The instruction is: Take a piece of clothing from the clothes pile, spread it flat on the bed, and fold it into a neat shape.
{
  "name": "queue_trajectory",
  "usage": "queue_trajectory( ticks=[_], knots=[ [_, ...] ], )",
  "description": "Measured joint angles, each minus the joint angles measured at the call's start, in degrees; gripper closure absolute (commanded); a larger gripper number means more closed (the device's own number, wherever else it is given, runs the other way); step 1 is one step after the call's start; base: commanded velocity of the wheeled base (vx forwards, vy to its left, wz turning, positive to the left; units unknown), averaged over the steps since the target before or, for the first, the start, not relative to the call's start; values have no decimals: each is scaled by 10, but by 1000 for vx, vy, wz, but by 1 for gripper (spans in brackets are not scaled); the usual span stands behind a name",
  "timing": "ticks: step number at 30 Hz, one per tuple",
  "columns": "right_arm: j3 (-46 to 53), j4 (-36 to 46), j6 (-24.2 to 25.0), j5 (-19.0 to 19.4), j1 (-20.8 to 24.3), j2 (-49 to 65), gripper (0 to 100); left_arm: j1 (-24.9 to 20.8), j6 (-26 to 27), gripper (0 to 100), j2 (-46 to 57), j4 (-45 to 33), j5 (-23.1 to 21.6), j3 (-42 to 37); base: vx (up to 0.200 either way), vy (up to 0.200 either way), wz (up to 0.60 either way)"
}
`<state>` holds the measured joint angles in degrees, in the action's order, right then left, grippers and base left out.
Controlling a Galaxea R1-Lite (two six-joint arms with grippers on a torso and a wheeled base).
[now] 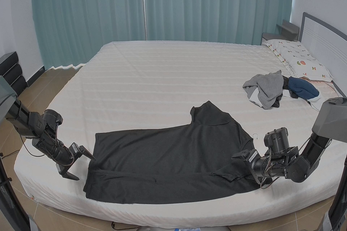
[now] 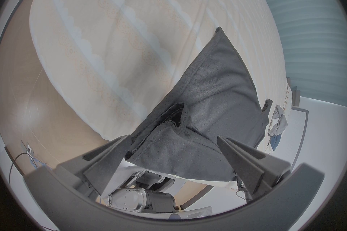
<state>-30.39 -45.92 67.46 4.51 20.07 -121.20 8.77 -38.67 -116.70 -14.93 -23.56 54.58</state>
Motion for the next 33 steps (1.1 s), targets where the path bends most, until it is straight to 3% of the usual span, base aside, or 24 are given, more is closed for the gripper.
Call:
queue_trajectory(
  ticks=[3,4,12,26,27,33],
  knots=[
    [-6,-1,1,-10,0,-6,0,0,0,0,0,0,0,0,0,0,0],
    [-9,-1,1,-12,1,-10,100,0,-1,0,0,0,0,0,0,0,0],
    [-8,0,-2,-39,10,-16,100,2,-1,0,0,2,-1,-1,0,0,0],
    [10,12,-11,-40,19,4,100,3,-1,0,2,30,0,-19,0,0,0],
    [13,12,-14,-40,18,5,0,2,-1,0,2,30,0,-20,0,0,0],
    [21,9,-20,-40,18,10,0,2,-1,0,2,30,0,-20,0,0,0]
  ],
)
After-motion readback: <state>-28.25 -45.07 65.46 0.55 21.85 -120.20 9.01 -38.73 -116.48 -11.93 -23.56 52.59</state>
